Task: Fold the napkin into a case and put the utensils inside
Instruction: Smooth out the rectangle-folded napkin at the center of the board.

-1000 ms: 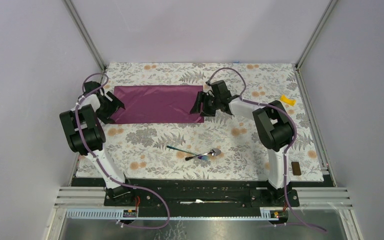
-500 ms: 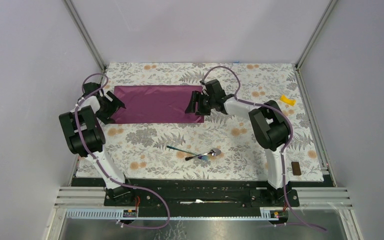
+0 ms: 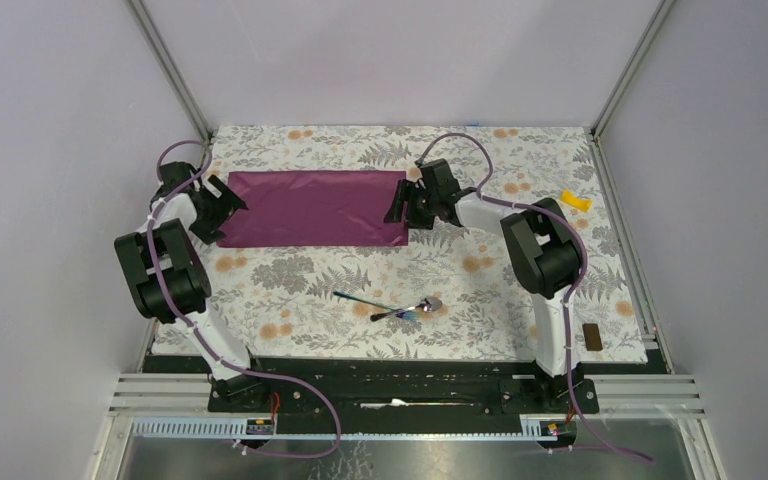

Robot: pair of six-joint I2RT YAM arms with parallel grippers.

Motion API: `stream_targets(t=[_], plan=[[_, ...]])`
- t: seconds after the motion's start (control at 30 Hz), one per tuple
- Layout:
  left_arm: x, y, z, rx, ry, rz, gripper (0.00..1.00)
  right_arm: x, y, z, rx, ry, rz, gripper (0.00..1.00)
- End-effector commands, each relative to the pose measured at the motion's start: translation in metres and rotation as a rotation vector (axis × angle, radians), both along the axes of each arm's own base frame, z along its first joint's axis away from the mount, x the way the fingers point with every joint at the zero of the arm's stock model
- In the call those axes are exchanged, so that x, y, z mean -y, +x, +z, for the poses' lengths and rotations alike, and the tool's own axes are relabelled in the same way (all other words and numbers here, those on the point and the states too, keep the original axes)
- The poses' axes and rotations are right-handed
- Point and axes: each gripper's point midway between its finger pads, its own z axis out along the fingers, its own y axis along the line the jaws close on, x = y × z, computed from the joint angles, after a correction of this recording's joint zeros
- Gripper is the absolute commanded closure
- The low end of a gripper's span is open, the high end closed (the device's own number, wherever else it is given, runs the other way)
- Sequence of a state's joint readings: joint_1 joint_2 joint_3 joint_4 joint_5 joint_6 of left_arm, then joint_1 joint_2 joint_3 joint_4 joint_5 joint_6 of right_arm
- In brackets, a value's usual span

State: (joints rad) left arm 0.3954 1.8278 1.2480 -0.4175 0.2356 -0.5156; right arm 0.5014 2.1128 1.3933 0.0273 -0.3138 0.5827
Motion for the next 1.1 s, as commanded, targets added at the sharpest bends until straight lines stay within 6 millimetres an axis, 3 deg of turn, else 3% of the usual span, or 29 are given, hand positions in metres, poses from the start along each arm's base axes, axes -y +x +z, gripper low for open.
stream_targets(t=[0.0, 0.17, 0.3, 0.37, 0.43, 0.6, 0.7, 1.07], plan=[[-0.011, 0.003, 0.010, 0.028, 0.047, 0.015, 0.04, 0.007, 0.004, -0.010, -0.013, -0.039, -0.037, 0.28], [-0.018, 0.001, 0.016, 0.034, 0.070, 0.026, 0.03, 0.018, 0.005, -0.011, -0.013, -0.105, -0.053, 0.28], [-0.019, 0.002, 0.018, 0.041, 0.074, 0.027, 0.03, 0.012, 0.002, 0.026, 0.071, -0.111, -0.021, 0.27], [-0.018, 0.002, 0.017, 0.039, 0.069, 0.026, 0.03, 0.001, -0.005, 0.042, 0.100, -0.090, 0.005, 0.26], [-0.017, 0.002, 0.015, 0.039, 0.062, 0.024, 0.03, -0.016, -0.015, 0.046, 0.089, -0.053, 0.050, 0.25], [-0.017, 0.001, 0.014, 0.035, 0.059, 0.021, 0.03, -0.036, -0.029, 0.024, 0.022, -0.004, 0.100, 0.25], [-0.016, 0.002, 0.013, 0.035, 0.053, 0.017, 0.03, -0.037, -0.031, 0.013, -0.005, -0.001, 0.104, 0.26], [-0.014, 0.003, 0.013, 0.037, 0.040, 0.013, 0.03, 0.003, -0.018, -0.016, -0.049, -0.080, 0.004, 0.26]])
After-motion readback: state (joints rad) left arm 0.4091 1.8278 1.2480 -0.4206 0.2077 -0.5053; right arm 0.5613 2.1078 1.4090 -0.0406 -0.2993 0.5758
